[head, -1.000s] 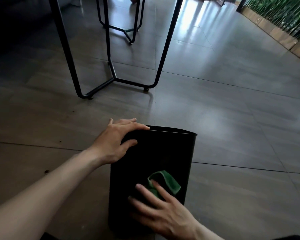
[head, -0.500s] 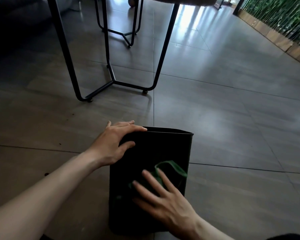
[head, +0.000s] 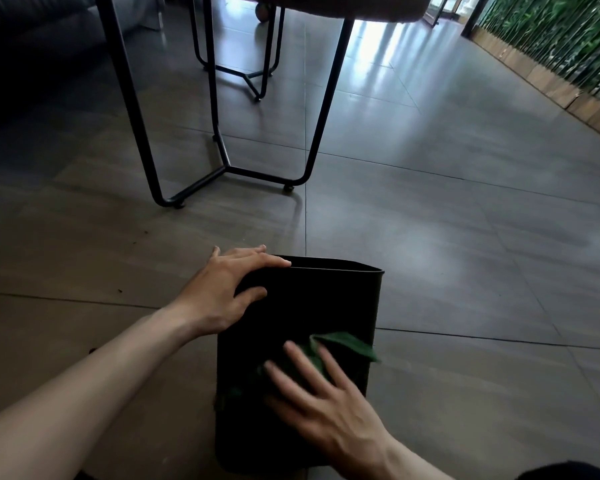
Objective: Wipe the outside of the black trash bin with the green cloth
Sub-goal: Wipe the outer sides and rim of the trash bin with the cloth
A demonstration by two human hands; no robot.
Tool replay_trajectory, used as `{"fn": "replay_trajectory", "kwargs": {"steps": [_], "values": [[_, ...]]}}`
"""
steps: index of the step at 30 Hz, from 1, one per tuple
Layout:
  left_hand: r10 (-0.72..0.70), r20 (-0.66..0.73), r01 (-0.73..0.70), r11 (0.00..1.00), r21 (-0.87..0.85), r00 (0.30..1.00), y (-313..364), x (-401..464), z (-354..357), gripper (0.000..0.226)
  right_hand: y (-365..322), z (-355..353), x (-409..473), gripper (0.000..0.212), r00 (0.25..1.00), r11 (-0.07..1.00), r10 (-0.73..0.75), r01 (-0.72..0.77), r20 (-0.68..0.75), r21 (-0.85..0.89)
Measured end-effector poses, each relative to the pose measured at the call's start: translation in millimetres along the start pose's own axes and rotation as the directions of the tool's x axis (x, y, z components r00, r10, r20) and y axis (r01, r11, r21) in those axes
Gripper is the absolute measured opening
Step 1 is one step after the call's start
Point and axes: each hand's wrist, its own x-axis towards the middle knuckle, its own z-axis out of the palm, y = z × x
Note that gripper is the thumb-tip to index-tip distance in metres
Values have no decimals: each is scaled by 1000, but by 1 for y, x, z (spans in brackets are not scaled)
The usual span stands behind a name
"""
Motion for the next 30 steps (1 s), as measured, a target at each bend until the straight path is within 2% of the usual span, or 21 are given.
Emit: {"fn": "replay_trajectory", "kwargs": {"steps": [2, 4, 7, 8, 9, 11, 14, 16, 18, 20, 23, 25, 26, 28, 30], "values": [[-2, -4, 2, 1000, 1, 1000, 1, 1, 0, 61, 10, -4, -2, 35, 1000, 1000, -6, 6, -10, -30], [-7, -10, 7, 1000, 1, 1000, 0, 1, 0, 60, 30, -14, 12, 38, 981, 985, 174, -173, -86, 25], [-23, -19, 23, 1000, 0, 1000, -1, 2, -2, 59, 58, -28, 39, 55, 831, 829, 548, -522, -101, 200], [-24, -19, 25, 1000, 2, 1000, -2, 1, -2, 59, 60, -31, 45, 61, 789, 782, 608, -577, -84, 235], [-25, -19, 25, 1000, 0, 1000, -2, 2, -2, 60, 58, -32, 48, 66, 779, 769, 623, -591, -77, 244], [-24, -12, 23, 1000, -9, 1000, -3, 2, -1, 60, 47, -28, 45, 65, 838, 833, 539, -517, -81, 199], [-28, -3, 28, 999, -16, 1000, -4, 2, -3, 61, 24, -14, 21, 53, 973, 972, 223, -218, -55, 82], [-28, 3, 28, 1000, -12, 1000, -4, 2, -5, 61, 13, -9, 3, 51, 1000, 1000, 25, -25, 7, 16], [-22, 7, 22, 1000, -8, 1000, -5, 0, -7, 61, 7, -12, -7, 50, 993, 995, -96, 98, 67, -29], [-16, 7, 16, 1000, -12, 1000, -6, -1, -9, 61, 7, -22, -6, 45, 994, 994, -102, 103, 49, -18], [-17, 23, 17, 1000, -22, 1000, -11, -3, -14, 63, 24, -47, 7, 41, 990, 983, 113, -99, -83, 153], [-25, 48, 26, 999, -25, 999, -15, -4, -19, 63, 53, -69, 16, 61, 930, 889, 353, -298, -105, 347], [-23, 65, 25, 999, -33, 998, -17, -5, -22, 62, 72, -82, 19, 70, 866, 814, 488, -405, -111, 417], [-15, 105, 21, 998, -59, 994, -21, -6, -29, 62, 113, -103, 25, 71, 680, 654, 717, -581, -153, 485], [-16, 137, 28, 996, -88, 991, -24, -8, -35, 60, 157, -114, 26, 67, 524, 504, 841, -671, -134, 544]]}}
